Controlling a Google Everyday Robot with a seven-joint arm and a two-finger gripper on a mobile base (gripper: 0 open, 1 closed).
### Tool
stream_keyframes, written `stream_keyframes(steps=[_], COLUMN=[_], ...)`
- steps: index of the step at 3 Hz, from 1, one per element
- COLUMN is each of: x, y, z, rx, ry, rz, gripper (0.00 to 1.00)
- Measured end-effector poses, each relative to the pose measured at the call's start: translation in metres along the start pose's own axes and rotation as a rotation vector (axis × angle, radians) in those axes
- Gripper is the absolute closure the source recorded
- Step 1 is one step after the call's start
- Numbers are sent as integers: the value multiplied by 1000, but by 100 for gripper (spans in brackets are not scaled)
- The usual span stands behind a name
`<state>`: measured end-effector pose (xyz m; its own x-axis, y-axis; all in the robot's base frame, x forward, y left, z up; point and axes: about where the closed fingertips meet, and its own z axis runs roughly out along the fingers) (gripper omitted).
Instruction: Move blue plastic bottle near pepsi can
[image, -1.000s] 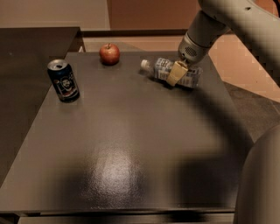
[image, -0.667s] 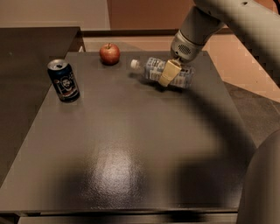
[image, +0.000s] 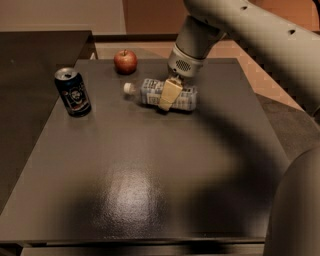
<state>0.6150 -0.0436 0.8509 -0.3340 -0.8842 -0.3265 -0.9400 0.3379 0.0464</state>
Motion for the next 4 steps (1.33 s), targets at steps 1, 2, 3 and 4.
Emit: stream_keyframes(steps=[1,2,3,4], x=[-17,-33,-50,-66], y=[14,24,35,42], z=[17,25,28,31], rx=[-26,-41,-52,-61], ry=[32,48,56,63], rz=[-11,-22,-48,-70], gripper=[100,100,100,82])
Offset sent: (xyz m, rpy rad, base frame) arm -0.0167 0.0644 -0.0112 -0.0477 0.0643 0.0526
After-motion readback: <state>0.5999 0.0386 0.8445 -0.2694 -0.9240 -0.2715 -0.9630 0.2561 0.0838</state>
